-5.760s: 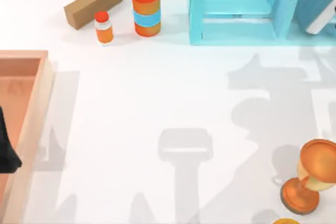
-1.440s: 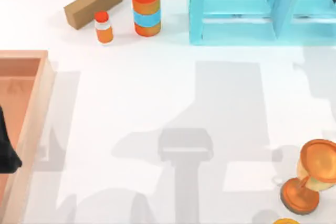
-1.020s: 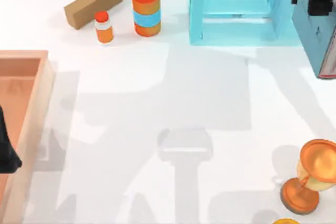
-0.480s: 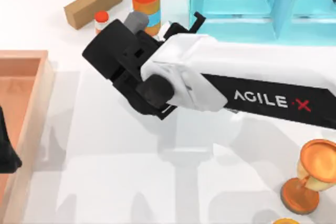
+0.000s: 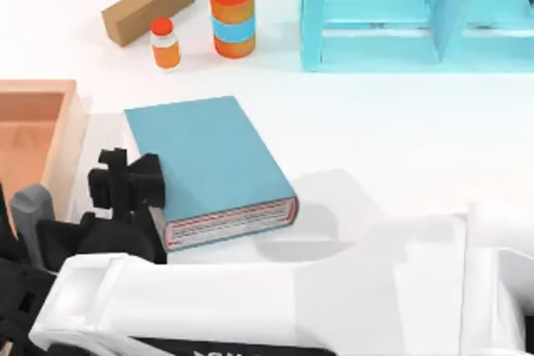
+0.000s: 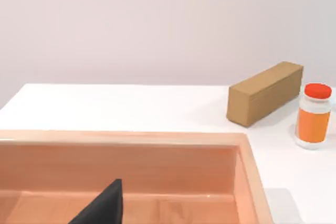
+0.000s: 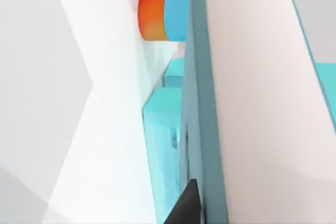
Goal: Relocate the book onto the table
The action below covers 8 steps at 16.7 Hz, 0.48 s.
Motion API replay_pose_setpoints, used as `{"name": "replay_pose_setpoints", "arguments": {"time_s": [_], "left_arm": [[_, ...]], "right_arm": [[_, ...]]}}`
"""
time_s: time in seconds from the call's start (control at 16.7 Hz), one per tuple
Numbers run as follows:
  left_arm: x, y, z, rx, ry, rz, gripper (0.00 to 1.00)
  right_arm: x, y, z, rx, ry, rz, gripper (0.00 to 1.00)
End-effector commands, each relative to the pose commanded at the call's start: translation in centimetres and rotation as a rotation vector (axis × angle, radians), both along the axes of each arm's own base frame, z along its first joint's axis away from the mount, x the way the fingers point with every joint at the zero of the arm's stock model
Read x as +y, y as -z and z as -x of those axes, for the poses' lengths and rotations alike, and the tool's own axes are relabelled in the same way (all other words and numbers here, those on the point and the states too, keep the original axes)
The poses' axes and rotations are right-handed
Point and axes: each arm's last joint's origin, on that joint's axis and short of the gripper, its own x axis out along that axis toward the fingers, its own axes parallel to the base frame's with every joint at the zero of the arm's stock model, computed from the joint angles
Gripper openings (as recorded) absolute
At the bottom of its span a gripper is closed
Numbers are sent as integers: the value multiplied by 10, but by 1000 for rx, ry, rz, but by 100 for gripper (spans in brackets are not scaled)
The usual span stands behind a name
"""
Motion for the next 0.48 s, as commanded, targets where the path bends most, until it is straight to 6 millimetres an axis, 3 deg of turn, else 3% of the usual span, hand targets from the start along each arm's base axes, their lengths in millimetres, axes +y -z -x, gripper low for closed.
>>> {"name": "replay_pose_setpoints", "arguments": {"time_s": [0.24,0.3,0.48], "left_arm": [[0,0,0,0,0,0,100],[0,0,0,0,0,0,100],[0,0,0,0,0,0,100]], "right_arm": [[2,1,3,-5,-6,9,0],[3,-16,-1,-16,3,-53,0],[3,-8,3,-11,-1,-24,0]]}}
